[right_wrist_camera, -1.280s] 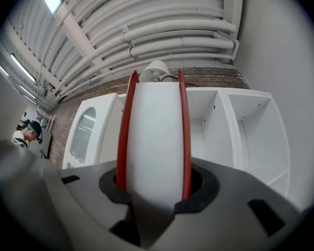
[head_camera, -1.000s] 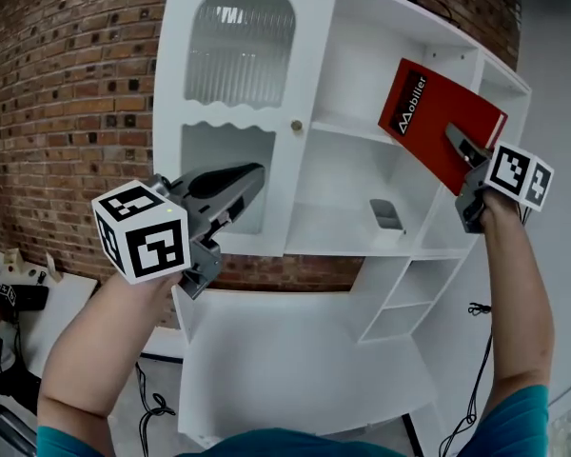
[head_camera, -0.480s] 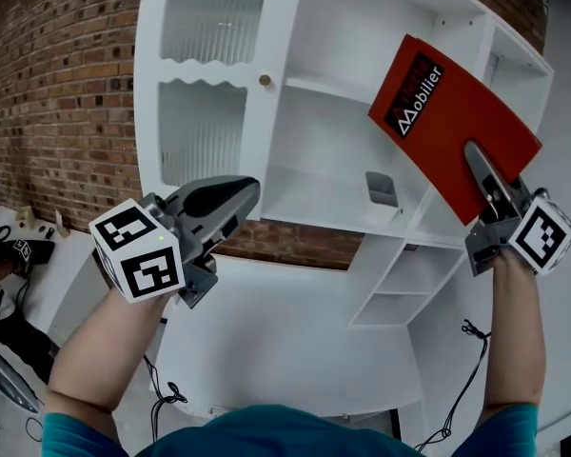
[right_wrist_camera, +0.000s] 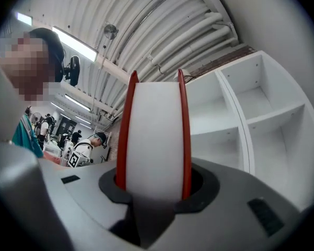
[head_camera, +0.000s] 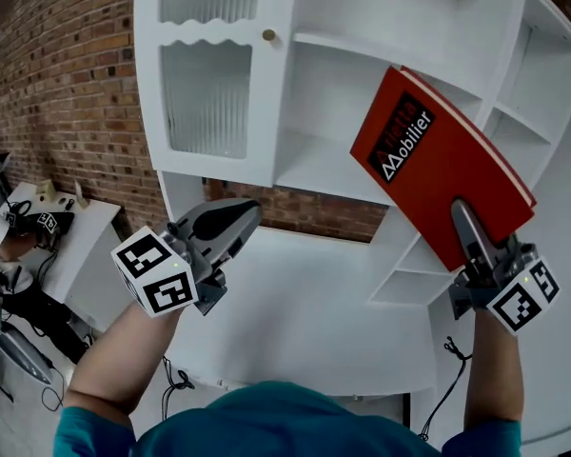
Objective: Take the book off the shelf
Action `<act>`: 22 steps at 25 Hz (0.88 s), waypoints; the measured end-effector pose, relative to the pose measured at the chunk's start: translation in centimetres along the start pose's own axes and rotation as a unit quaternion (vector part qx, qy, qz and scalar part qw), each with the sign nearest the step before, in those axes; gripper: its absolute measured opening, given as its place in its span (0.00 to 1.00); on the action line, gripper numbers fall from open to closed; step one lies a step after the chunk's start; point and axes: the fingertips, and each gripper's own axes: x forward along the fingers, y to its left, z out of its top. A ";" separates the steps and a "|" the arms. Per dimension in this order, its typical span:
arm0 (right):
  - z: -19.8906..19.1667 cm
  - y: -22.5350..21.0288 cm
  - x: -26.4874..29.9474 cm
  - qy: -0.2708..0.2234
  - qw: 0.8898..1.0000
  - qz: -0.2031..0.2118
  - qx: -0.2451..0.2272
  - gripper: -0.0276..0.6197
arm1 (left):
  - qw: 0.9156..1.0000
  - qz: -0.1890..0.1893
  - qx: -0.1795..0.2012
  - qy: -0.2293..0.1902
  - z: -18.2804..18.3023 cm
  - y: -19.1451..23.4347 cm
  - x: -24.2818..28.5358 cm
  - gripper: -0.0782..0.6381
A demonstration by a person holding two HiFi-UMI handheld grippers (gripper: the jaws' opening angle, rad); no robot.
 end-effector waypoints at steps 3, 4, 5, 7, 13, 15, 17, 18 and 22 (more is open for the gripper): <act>-5.0 1.7 -0.5 0.015 1.000 0.023 0.011 0.31 | 1.000 0.006 -0.003 0.012 -3.3 0.1 -0.8 0.13; -6.8 2.2 -0.3 0.021 0.999 0.033 0.016 0.31 | 1.000 0.008 -0.009 0.017 -4.6 0.5 -1.0 0.13; -8.4 2.6 -0.1 0.026 0.999 0.042 0.023 0.31 | 1.000 0.010 -0.017 0.020 -5.9 0.9 -1.2 0.13; -11.1 3.6 0.2 0.031 0.997 0.060 0.041 0.31 | 0.999 0.017 -0.037 0.027 -8.1 1.6 -1.5 0.13; -21.0 7.0 -1.1 0.085 0.991 0.072 0.073 0.31 | 0.992 0.046 -0.101 0.056 -15.9 2.6 -3.8 0.13; -24.5 7.4 -1.5 0.112 0.987 0.063 0.096 0.31 | 0.989 0.056 -0.118 0.070 -18.5 2.9 -4.6 0.13; -27.7 7.5 -2.0 0.136 0.982 0.052 0.122 0.31 | 0.985 0.063 -0.137 0.085 -21.0 3.0 -5.3 0.13; -29.2 7.5 -2.3 0.149 0.979 0.046 0.133 0.31 | 0.983 0.066 -0.144 0.093 -22.2 2.9 -5.6 0.13; -34.2 7.2 -3.4 0.194 0.969 0.021 0.154 0.31 | 0.975 0.076 -0.167 0.126 -26.7 2.3 -6.9 0.13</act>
